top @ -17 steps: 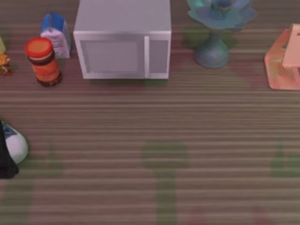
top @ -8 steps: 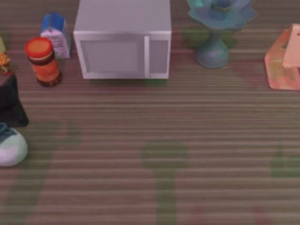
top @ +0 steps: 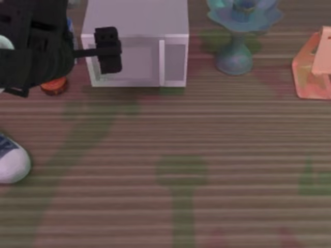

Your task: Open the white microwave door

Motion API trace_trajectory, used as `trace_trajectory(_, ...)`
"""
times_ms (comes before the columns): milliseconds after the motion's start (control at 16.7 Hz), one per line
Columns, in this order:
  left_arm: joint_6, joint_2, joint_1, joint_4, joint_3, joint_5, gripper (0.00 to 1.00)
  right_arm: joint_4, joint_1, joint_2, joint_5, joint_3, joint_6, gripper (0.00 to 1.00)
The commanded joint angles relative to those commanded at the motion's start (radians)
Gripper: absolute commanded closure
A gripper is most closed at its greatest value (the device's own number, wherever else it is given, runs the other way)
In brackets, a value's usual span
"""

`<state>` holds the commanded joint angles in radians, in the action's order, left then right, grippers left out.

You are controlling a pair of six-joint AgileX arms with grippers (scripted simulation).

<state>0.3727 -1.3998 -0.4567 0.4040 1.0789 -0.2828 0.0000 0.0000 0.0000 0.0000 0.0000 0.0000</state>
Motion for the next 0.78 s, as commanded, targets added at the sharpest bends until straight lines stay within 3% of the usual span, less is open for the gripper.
trace_trajectory(420, 0.148, -0.527, -0.167, 0.121, 0.427, -0.100, 0.00, 0.000, 0.000, 0.000, 0.000, 0.000, 0.000, 0.00)
trace_trajectory(780, 0.181, -0.623, -0.202, 0.133, 0.518, -0.118, 0.00, 0.000, 0.000, 0.000, 0.000, 0.000, 0.000, 0.00)
